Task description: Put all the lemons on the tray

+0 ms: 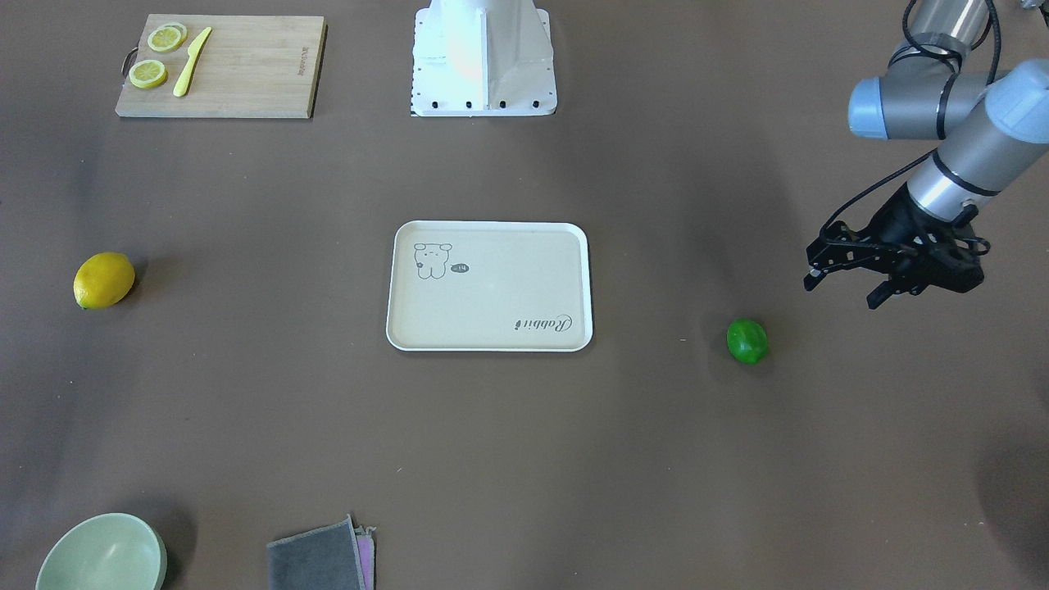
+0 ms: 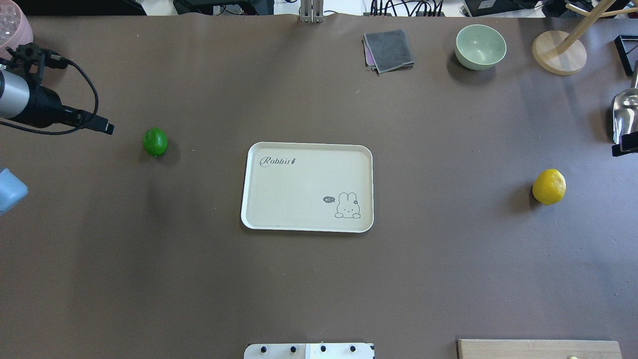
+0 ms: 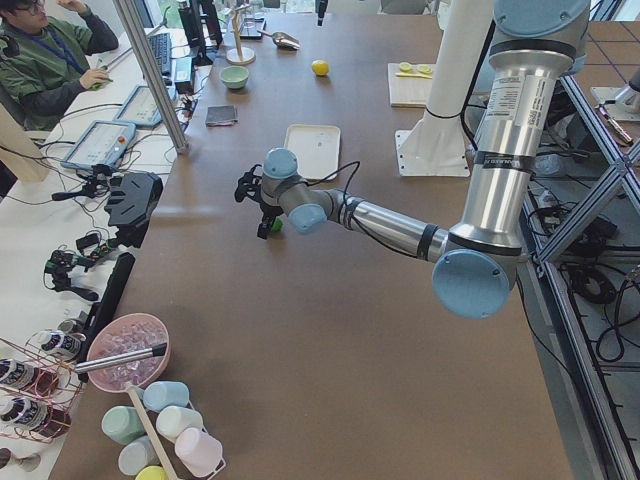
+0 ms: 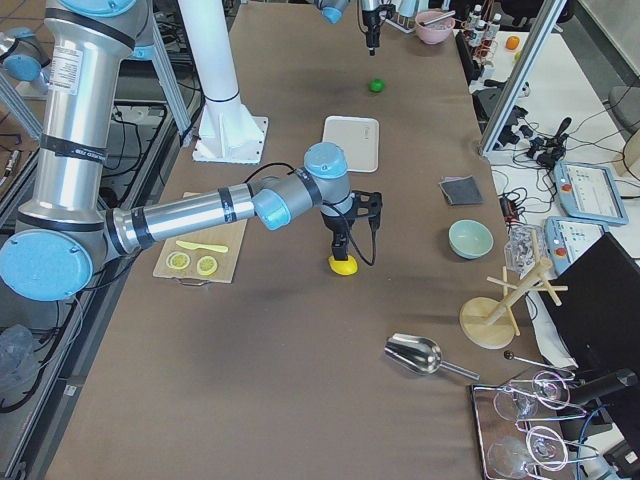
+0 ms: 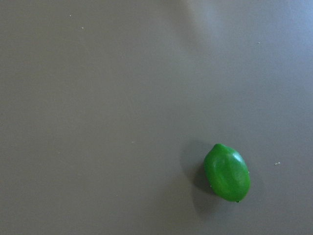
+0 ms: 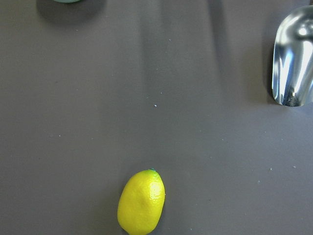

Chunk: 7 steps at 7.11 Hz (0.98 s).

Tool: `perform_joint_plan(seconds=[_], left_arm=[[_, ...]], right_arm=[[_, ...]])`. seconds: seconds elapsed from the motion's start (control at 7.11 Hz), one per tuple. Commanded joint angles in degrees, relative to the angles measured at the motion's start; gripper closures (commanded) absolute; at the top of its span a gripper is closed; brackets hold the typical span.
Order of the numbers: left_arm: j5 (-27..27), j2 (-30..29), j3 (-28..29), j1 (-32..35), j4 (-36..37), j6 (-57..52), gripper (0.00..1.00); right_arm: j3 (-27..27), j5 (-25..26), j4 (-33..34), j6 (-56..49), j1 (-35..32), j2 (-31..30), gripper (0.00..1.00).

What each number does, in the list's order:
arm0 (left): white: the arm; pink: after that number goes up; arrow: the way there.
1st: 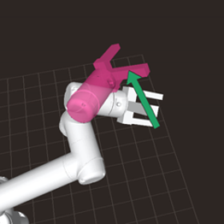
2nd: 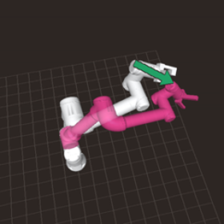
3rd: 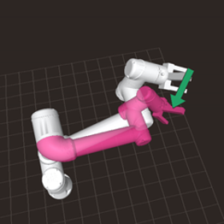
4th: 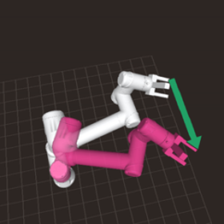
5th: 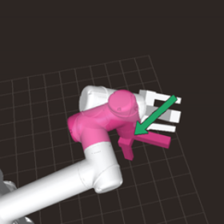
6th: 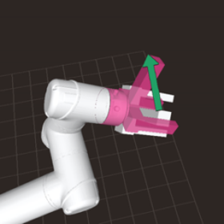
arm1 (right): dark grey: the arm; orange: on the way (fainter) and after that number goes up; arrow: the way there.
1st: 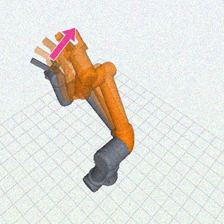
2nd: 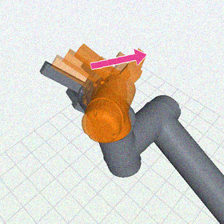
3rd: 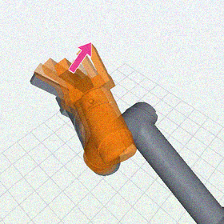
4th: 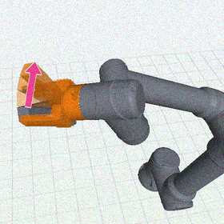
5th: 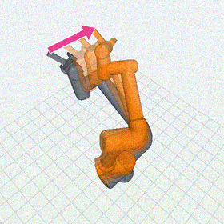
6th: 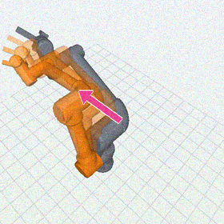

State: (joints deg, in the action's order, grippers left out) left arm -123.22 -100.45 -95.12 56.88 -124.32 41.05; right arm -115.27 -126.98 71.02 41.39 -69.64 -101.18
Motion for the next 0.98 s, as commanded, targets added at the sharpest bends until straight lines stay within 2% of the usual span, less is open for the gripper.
perform_joint_plan(seconds=[0.0, 0.14, 0.42, 0.56, 0.84], left_arm=[[2.19, -4.30, 7.27, -4.56, -7.09, 7.00, 0.01], [5.59, -6.40, 11.84, -7.02, -12.73, 9.90, 0.01], [6.15, -7.83, 13.56, -8.80, -12.79, 11.34, 0.02], [8.76, -7.83, 14.60, -9.93, -13.05, 11.25, 0.02], [9.93, -7.65, 14.61, -10.38, -12.70, 10.81, 0.02]], right_arm=[[0.75, 0.51, -1.41, 1.50, 1.18, 0.46, 0.00], [0.75, 0.51, -1.41, 1.50, 1.18, 0.54, 0.00], [0.75, 0.60, -1.41, 1.41, 1.18, 0.54, 0.00], [0.75, 0.60, -1.41, 1.41, 1.18, 0.54, 0.00], [0.75, 0.60, -1.41, 1.50, 1.26, 0.63, 0.00]])
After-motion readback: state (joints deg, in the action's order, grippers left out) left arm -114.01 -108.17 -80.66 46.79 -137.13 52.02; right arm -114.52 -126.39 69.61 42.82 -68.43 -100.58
